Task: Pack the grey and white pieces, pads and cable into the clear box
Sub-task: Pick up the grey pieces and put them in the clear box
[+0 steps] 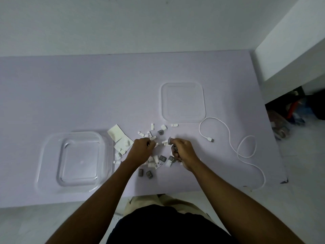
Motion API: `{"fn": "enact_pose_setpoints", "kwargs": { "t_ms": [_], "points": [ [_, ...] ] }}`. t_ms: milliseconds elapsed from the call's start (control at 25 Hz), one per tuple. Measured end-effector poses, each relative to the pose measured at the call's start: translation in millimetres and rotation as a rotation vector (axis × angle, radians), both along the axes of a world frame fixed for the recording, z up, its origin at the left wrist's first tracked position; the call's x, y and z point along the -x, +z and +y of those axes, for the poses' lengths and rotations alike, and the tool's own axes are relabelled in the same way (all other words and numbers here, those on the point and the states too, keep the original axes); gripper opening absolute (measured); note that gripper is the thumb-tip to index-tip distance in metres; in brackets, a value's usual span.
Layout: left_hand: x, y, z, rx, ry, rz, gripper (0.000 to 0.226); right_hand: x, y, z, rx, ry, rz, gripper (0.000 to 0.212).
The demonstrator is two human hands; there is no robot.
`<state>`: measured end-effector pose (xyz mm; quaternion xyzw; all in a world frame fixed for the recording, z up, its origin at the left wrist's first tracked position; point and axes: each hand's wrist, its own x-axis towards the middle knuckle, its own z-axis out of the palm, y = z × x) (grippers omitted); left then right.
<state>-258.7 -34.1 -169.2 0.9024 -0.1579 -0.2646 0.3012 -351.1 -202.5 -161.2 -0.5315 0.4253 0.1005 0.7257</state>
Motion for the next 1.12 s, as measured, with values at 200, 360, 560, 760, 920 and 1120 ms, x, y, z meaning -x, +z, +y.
{"fn": "enact_pose_setpoints", "kwargs": {
  "t_ms": [200,360,560,760,920,1120],
  "points": [
    [-20,35,54,0.069,0.179,-0.009,0.038,-29,16,32,-0.142,0.067,-0.098,0.016],
    [-34,50,131,-0.004,0.389,-0.133,0.043,-67,31,88,-0.267,0.151,-0.169,0.019],
    [-34,40,238,-0.465,0.388,-0.023,0.030,-106,45,183,-0.311,0.281,-0.166,0.017],
    [-41,16,280,-0.589,0.235,0.077,0.014,-125,39,263,-0.302,0.297,-0.091,0.021],
    [-49,3,296,-0.572,0.042,0.061,0.027,-133,26,299,-0.265,0.158,0.056,0.018],
    [-54,12,314,-0.475,-0.126,0.044,0.032,-137,7,320,-0.151,0.073,0.138,0.021]
  ]
}}
